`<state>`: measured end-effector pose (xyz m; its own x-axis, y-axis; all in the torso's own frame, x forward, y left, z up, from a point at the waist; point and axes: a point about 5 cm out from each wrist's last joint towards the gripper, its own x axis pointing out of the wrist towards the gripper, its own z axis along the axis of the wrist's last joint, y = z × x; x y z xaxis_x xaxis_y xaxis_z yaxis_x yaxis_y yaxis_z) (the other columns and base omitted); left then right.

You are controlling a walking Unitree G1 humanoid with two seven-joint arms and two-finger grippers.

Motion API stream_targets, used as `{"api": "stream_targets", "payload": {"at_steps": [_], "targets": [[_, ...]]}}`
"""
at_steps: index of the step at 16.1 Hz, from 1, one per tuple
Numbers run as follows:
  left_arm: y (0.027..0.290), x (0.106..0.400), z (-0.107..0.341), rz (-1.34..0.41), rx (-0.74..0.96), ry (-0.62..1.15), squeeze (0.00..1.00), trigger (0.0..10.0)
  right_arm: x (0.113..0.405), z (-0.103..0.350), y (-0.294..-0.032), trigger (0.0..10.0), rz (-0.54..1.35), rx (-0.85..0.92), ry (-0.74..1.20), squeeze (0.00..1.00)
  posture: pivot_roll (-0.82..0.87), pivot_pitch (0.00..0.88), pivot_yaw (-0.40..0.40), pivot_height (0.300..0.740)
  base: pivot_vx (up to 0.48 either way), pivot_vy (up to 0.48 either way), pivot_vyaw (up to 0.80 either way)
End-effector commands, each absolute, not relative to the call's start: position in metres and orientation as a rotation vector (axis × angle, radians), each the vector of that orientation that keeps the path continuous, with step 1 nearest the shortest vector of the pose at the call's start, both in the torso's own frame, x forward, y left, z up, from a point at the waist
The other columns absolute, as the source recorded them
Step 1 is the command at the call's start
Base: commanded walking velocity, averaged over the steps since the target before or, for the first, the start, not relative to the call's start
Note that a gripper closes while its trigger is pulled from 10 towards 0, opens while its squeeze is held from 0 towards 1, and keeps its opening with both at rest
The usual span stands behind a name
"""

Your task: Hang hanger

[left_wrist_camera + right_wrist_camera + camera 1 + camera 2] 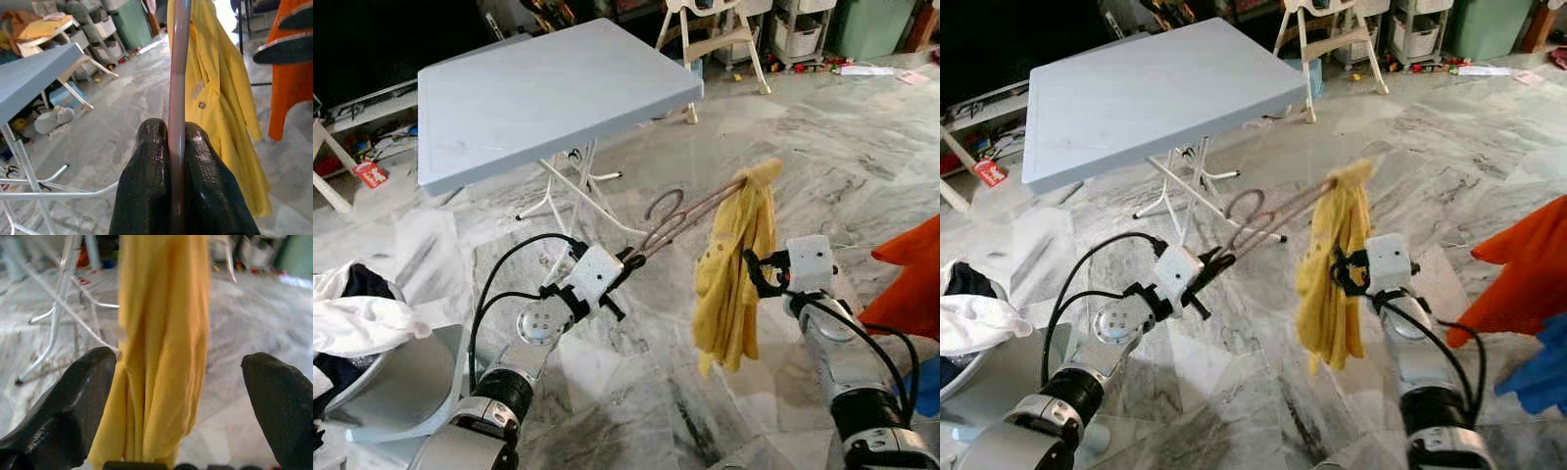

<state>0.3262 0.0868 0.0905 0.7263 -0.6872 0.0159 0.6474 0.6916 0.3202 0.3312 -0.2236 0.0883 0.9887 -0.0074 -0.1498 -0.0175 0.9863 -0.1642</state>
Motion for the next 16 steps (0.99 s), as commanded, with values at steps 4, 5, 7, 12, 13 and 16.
{"api": "stream_targets", "payload": {"at_steps": [4,5,7,12,13,16], "targets": [[0.092,0.322,0.097,-0.689,0.242,-0.194,0.0,0.0,0.336,0.09,-0.209,10.0,0.027,-0.027,0.09,0.0,-0.16,0.016,0.164,0.74,0.0,0.0,0.0],[0.09,0.32,0.096,-0.682,0.22,-0.194,0.0,0.0,0.336,0.089,-0.206,10.0,0.025,-0.006,0.101,0.0,-0.16,0.014,0.163,0.74,0.0,0.0,0.0],[0.086,0.316,0.094,-0.663,0.181,-0.193,0.0,0.0,0.336,0.091,-0.204,10.0,0.017,0.006,0.067,0.0,-0.16,0.01,0.161,0.74,0.0,0.0,0.0],[0.086,0.306,0.089,-0.598,0.092,-0.176,0.0,0.0,0.332,0.091,-0.196,10.0,-0.03,-0.043,0.037,0.0,-0.17,0.0,0.155,0.74,0.0,0.0,0.0],[0.087,0.304,0.086,-0.591,0.089,-0.161,0.0,0.0,0.331,0.088,-0.195,10.0,-0.042,-0.032,0.044,0.0,-0.17,0.0,0.152,0.74,0.0,0.0,0.0],[0.084,0.301,0.085,-0.604,0.073,-0.146,0.0,0.0,0.332,0.09,-0.197,10.0,-0.053,-0.03,0.041,0.0,-0.17,0.0,0.148,0.74,0.0,0.0,0.0]]}}
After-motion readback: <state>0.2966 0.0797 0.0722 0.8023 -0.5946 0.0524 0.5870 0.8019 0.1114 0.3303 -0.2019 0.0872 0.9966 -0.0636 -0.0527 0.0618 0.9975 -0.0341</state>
